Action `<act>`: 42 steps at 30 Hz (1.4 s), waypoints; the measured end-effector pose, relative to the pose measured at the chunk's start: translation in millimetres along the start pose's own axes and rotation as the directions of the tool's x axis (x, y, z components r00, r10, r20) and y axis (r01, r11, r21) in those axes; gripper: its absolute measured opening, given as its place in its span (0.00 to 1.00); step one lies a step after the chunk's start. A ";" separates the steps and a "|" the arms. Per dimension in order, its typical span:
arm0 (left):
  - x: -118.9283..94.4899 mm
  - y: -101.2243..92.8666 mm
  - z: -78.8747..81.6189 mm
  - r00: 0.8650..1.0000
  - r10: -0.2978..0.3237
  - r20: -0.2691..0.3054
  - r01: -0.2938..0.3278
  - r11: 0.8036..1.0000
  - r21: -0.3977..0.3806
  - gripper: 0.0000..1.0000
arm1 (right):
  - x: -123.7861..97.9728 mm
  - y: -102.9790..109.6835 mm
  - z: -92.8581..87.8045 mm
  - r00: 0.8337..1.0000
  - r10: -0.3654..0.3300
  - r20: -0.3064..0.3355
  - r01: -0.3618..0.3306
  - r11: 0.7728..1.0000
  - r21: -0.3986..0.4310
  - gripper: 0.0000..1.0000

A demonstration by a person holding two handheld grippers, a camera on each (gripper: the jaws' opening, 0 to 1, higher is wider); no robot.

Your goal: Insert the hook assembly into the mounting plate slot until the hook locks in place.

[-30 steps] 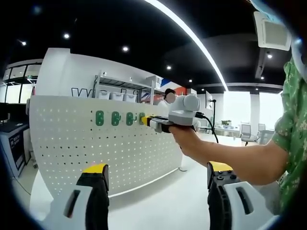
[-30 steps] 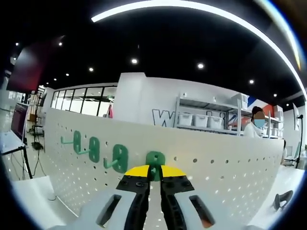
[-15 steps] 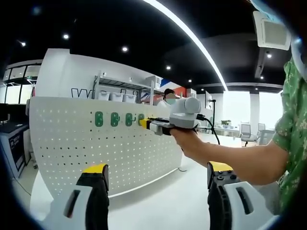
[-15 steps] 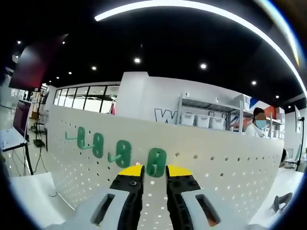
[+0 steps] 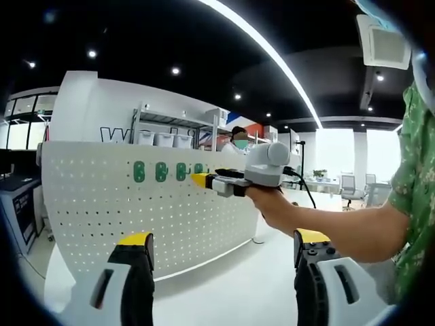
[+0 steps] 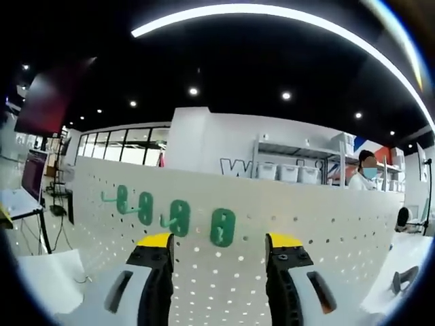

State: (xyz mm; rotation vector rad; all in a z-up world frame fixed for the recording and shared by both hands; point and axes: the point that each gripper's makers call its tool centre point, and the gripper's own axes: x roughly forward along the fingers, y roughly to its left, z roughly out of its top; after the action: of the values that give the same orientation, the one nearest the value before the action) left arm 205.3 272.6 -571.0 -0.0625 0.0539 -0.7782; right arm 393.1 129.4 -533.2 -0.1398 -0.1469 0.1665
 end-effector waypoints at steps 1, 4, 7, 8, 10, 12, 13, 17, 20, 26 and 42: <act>0.0 -0.6 0.3 1.000 -0.001 0.000 0.001 1.000 0.001 0.87 | -0.9 -0.1 -0.2 1.000 0.001 0.001 -0.001 1.000 0.000 0.60; -0.2 -1.4 1.4 1.000 -0.001 0.003 0.001 1.000 0.003 0.87 | -5.1 2.6 -0.3 1.000 0.024 0.005 -0.024 1.000 -0.001 0.66; -0.8 -1.9 3.0 1.000 -0.001 0.005 0.001 1.000 0.005 0.87 | -11.3 4.1 0.0 0.999 0.043 0.007 -0.043 0.999 -0.024 0.68; -0.9 -2.3 3.7 1.000 0.000 0.006 0.000 1.000 0.008 0.87 | -12.4 4.4 -0.4 0.999 0.052 0.003 -0.052 0.998 -0.022 0.70; -1.4 -3.3 5.4 1.000 0.000 0.009 0.000 1.000 0.009 0.87 | -16.6 3.8 -0.5 0.998 0.061 0.001 -0.061 0.998 -0.015 0.71; -1.5 -3.8 6.8 1.000 0.002 0.011 -0.002 1.000 0.013 0.87 | -20.2 2.5 -1.5 0.998 0.069 -0.007 -0.069 0.998 -0.012 0.74; -1.7 -4.4 7.4 1.000 0.001 0.012 -0.001 1.000 0.014 0.87 | -22.0 2.8 -2.4 0.997 0.076 -0.014 -0.076 0.997 -0.005 0.74; -2.9 -7.4 9.4 1.000 0.001 0.014 -0.001 1.000 0.018 0.87 | -33.6 1.9 -2.3 0.996 0.090 -0.027 -0.090 0.996 0.001 0.76; -4.5 -9.4 9.8 1.000 0.005 0.013 -0.005 1.000 0.023 0.87 | -41.5 1.6 -2.1 0.993 0.110 -0.035 -0.109 0.994 0.020 0.77; -8.8 -12.9 10.4 1.000 0.016 0.014 -0.016 0.999 0.029 0.87 | -67.2 4.8 -1.5 0.988 0.144 -0.052 -0.143 0.990 0.016 0.80; -33.1 -17.4 -2.9 0.998 0.060 -0.013 -0.060 0.998 0.031 0.87 | -145.5 3.2 3.9 0.982 0.165 -0.090 -0.164 0.986 0.023 0.80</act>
State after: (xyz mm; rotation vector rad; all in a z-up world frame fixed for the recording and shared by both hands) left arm 169.4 283.4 -571.7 -0.0264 0.0566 -0.7191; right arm 250.0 107.6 -549.3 -0.1443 -0.0421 0.3255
